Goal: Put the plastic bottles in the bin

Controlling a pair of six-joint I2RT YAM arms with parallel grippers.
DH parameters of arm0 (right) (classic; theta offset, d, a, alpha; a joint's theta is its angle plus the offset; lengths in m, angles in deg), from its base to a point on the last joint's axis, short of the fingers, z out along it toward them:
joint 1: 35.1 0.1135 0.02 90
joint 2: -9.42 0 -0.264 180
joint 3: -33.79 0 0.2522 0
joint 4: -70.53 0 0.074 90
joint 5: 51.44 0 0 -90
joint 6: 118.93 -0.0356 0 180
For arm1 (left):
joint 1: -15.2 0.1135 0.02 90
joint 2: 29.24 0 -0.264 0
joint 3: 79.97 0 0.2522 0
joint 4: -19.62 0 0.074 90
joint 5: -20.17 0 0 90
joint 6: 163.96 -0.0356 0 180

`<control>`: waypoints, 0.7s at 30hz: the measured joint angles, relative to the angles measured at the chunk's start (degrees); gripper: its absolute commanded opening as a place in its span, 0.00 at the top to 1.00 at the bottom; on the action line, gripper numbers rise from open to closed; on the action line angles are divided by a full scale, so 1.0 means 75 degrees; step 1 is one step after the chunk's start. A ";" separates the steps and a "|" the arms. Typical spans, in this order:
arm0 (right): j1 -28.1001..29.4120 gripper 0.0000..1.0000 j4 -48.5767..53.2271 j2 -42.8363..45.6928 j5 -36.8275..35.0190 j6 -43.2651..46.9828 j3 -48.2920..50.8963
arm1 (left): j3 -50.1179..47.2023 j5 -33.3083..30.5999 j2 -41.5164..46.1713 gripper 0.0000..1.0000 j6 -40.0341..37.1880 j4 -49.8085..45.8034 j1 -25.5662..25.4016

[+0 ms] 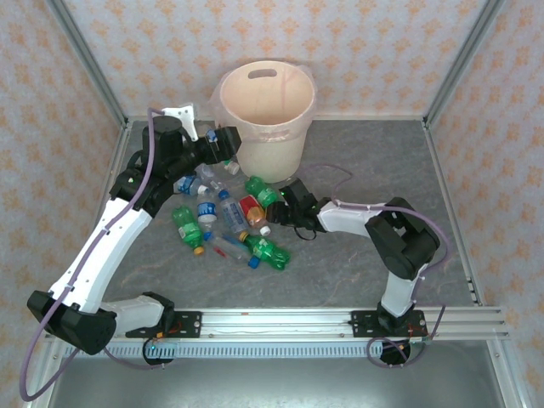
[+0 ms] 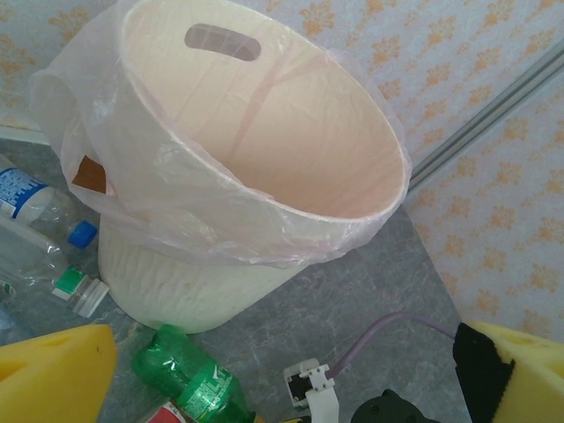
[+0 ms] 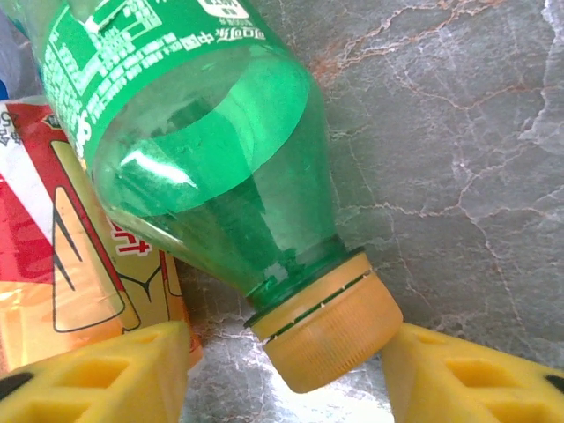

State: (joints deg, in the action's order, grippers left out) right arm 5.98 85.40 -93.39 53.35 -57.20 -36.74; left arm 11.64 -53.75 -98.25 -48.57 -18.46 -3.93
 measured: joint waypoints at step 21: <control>-0.0498 0.37 0.0895 -0.0592 0.0702 0.2256 -0.0997 | -0.0175 -0.0122 -0.0087 0.01 0.0472 0.0242 0.0000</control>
State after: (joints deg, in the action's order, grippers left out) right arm 2.25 92.11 -97.83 58.62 -40.29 -44.22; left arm 10.33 -54.67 -98.90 -45.03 -16.64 -3.93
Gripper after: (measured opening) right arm 0.651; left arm 0.991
